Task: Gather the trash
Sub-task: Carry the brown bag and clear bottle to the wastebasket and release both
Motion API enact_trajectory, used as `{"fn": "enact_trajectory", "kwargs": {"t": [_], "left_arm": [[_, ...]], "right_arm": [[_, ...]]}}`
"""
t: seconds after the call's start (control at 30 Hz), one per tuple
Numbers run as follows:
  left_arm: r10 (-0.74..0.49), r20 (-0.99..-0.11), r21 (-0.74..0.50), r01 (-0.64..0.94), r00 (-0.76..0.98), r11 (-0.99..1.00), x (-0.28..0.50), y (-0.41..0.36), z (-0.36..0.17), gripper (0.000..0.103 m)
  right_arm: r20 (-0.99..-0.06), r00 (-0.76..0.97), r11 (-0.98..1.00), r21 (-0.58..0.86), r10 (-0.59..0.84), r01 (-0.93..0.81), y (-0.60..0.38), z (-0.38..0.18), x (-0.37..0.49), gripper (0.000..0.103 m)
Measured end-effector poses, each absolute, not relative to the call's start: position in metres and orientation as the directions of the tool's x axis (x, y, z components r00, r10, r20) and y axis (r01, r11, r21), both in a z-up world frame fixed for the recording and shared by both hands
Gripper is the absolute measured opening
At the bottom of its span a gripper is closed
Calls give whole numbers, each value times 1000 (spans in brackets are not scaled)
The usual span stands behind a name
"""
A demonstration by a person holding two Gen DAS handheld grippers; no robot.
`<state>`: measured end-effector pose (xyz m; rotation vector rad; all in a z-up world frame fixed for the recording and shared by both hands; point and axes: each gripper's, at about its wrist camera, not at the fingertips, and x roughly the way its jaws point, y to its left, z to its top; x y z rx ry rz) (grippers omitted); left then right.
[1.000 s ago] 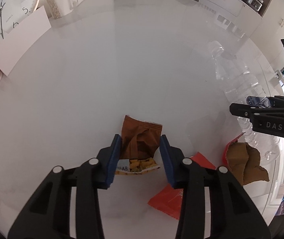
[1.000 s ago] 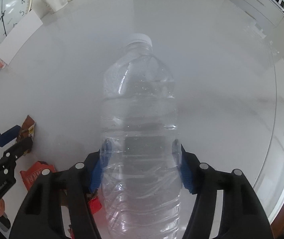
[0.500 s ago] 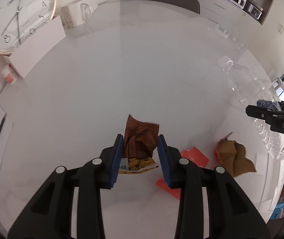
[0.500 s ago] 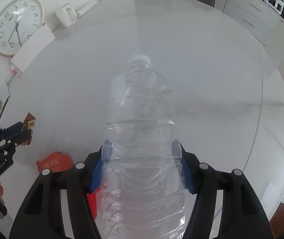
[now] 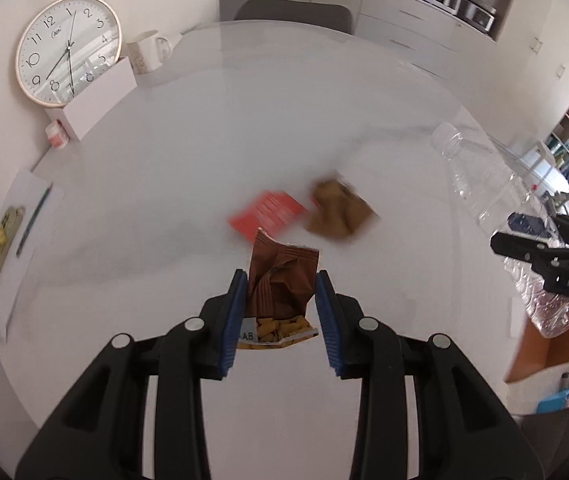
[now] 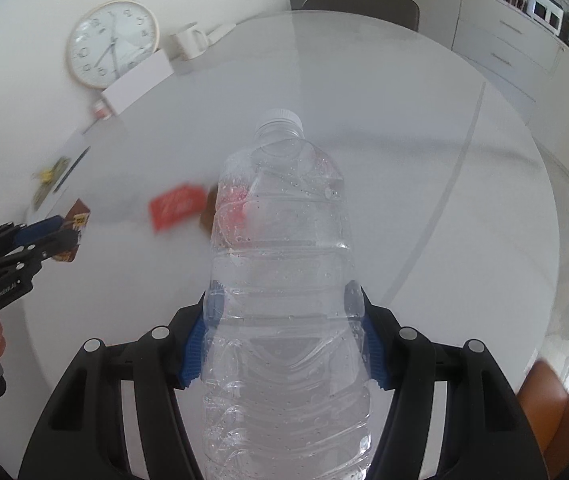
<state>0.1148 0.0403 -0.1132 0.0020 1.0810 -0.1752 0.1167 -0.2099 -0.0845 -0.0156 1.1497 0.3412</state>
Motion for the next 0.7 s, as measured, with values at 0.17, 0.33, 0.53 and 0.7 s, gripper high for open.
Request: {"fn": "enact_trajectory", "kwargs": {"t": [0.17,0.33,0.53,0.7], "left_arm": [[-192,-883,-121,187,429,975,40,-9,-101,35],[-269,-884,-184,242,383,952,-32,-58,-98,35],[-292,-892,-204,269,344,941,-97,-98,-106,35],[-295,-896,-208,274,332,939,-140,-114,-110,35]], "right_arm": [[-898,353,946,167,262,-277,-238,-73,40,63],[-895,337,939,204,293,-277,-273,-66,-40,63],[-897,306,922,218,318,-319,-291,-68,-115,63],[-901,264,906,245,344,-345,-306,-83,-165,63]]}}
